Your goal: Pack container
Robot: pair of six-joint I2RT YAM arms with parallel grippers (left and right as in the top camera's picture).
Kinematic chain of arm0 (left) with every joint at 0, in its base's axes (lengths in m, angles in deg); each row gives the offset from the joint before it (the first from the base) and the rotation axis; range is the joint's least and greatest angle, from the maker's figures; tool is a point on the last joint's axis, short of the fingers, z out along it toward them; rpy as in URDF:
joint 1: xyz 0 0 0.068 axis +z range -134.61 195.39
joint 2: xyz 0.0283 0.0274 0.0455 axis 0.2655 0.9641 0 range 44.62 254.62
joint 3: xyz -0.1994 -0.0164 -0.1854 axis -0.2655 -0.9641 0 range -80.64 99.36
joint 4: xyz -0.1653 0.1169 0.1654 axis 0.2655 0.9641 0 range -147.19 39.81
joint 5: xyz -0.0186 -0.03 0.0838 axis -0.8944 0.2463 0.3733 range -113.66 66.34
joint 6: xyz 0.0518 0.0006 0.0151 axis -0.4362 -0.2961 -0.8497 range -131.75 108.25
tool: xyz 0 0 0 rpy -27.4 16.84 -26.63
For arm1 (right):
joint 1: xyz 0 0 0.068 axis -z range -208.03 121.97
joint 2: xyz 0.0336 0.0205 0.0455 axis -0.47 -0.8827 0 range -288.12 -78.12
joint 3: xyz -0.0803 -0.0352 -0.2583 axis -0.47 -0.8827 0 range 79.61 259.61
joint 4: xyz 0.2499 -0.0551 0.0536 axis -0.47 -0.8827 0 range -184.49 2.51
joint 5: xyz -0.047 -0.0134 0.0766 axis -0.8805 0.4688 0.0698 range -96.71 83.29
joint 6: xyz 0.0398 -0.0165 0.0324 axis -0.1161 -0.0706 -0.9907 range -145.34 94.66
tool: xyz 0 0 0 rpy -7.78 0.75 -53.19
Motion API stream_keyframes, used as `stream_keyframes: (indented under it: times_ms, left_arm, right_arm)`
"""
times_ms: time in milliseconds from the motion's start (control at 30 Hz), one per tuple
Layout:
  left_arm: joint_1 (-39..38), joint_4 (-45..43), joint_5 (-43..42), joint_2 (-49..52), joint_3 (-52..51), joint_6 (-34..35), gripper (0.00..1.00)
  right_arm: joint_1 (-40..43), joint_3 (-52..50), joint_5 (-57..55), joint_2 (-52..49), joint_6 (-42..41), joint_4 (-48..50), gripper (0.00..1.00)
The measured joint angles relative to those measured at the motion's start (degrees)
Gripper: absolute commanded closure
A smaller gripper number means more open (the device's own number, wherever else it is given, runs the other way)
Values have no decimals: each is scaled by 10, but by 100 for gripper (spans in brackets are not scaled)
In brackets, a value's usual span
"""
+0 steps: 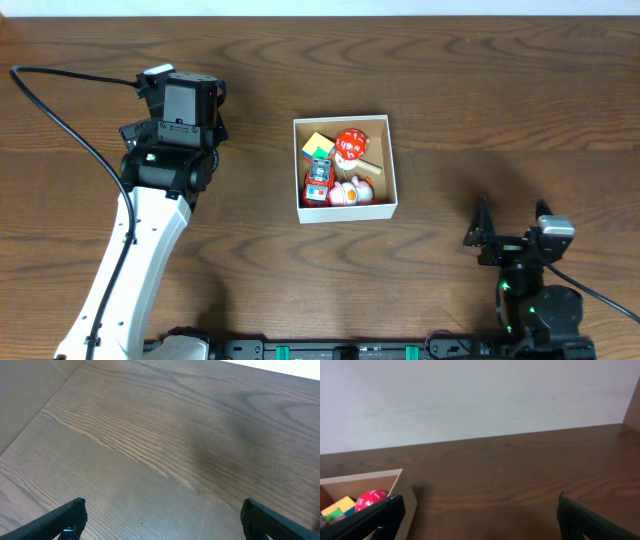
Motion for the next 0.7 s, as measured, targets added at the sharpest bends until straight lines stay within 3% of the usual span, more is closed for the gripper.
stream_keyframes:
  times_ms: [700]
  left_arm:
    - [0,0,0,0,0,0,2]
  right_arm:
    - [0,-66,6,0,0,37,1]
